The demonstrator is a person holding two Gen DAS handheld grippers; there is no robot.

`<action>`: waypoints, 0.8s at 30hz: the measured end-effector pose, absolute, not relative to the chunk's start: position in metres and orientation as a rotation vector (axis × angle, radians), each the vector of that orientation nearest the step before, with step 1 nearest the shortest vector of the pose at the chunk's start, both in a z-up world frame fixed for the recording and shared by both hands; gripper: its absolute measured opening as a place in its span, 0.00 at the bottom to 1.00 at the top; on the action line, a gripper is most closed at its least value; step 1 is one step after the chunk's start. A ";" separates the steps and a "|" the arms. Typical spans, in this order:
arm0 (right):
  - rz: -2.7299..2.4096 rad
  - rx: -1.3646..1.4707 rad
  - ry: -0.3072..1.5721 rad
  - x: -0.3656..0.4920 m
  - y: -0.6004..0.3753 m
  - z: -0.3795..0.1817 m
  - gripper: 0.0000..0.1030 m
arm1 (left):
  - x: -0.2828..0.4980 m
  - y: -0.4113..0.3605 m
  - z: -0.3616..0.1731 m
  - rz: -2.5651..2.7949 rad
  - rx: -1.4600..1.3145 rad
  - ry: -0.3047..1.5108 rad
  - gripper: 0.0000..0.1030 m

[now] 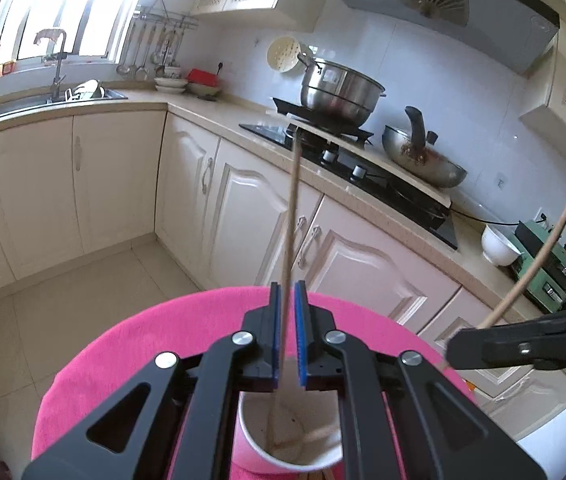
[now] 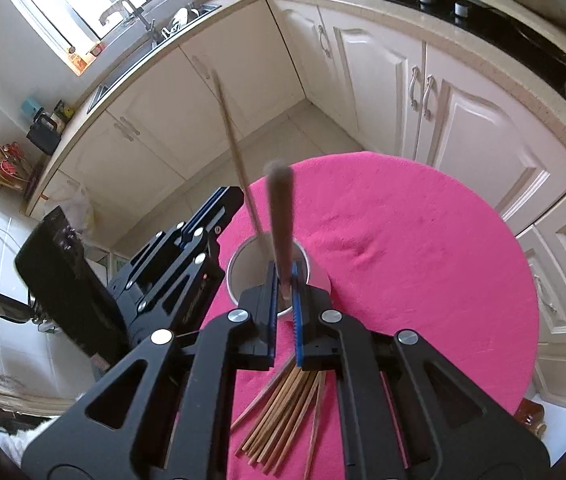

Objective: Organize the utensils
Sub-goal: 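Lift the chopsticks upright with both tools and carry them over the cup, then open the left tool over the cup while the right tool opens too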

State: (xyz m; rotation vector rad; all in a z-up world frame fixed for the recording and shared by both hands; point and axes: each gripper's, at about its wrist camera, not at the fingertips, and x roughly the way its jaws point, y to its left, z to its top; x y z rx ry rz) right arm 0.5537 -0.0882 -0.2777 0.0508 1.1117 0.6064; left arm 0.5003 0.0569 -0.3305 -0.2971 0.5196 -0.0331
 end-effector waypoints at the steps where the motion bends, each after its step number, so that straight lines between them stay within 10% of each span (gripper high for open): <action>1: 0.606 0.048 1.114 0.554 -0.087 -0.279 0.06 | 0.499 0.057 -0.331 -0.037 -0.295 0.524 0.06; 8: 0.590 0.050 1.127 0.553 -0.081 -0.290 0.07 | 0.488 0.059 -0.329 -0.033 -0.302 0.559 0.08; 19: 0.539 0.069 1.125 0.547 -0.076 -0.296 0.08 | 0.463 0.061 -0.309 -0.023 -0.299 0.638 0.38; 24: 0.511 0.066 1.094 0.538 -0.075 -0.289 0.32 | 0.448 0.069 -0.296 -0.010 -0.317 0.667 0.44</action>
